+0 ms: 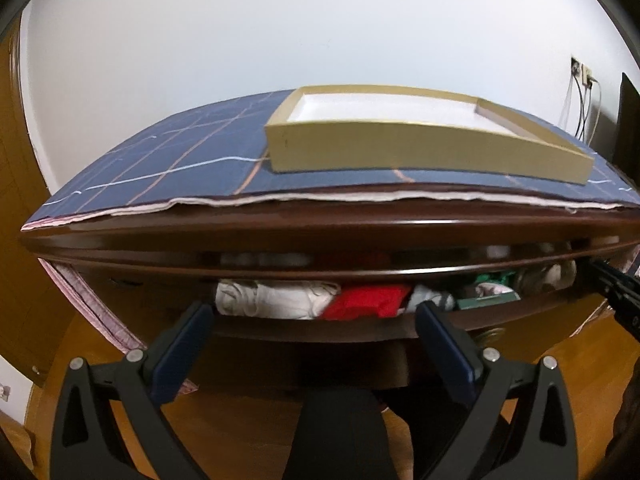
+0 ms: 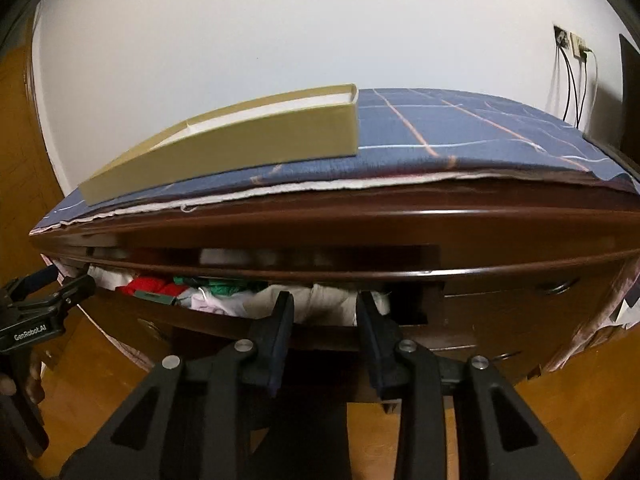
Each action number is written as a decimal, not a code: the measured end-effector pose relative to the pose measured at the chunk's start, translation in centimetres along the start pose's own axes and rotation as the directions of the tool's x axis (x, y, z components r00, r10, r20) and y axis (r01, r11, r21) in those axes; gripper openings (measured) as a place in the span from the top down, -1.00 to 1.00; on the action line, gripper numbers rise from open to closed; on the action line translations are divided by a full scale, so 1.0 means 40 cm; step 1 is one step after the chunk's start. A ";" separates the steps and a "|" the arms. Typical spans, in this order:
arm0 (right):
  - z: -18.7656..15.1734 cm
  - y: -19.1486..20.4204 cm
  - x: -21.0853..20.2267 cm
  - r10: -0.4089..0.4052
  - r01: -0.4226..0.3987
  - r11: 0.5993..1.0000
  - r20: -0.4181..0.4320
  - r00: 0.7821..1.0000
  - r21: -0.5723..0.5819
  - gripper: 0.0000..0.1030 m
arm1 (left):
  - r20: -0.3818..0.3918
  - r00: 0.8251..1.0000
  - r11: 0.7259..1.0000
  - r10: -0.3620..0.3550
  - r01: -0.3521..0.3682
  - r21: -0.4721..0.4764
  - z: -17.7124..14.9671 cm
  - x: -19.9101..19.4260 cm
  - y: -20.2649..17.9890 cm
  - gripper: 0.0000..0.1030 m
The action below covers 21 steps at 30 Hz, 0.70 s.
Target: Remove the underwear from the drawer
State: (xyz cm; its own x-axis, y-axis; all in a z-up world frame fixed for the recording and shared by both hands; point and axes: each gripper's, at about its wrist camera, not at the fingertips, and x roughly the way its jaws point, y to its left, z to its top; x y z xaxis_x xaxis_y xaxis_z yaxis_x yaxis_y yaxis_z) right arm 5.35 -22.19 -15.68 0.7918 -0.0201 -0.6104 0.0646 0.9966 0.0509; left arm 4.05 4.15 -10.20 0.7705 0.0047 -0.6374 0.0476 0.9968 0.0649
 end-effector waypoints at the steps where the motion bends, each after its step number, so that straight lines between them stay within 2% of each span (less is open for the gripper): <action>1: 0.006 0.006 0.010 -0.006 0.006 1.000 -0.015 1.000 -0.005 0.31 | 0.000 1.000 1.000 0.003 -0.003 0.001 -0.001 0.003 -0.001 -0.95; 8: 0.021 0.012 0.033 -0.050 0.049 0.999 -0.083 0.995 -0.009 0.31 | -0.011 0.999 0.999 0.039 -0.038 0.021 0.014 0.043 -0.006 -0.91; 21: 0.005 0.010 0.008 -0.058 0.056 0.998 -0.094 0.994 -0.022 0.31 | -0.028 0.999 0.999 0.035 -0.035 0.020 0.000 0.044 0.004 -0.91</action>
State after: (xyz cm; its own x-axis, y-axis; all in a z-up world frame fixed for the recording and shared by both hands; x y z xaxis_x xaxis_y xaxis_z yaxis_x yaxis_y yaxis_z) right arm 5.76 -21.81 -15.69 0.7261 -0.0705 -0.6840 0.0954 0.9954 -0.0013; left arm 5.42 4.30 -11.33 0.7537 0.0421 -0.6559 0.0335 0.9942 0.1023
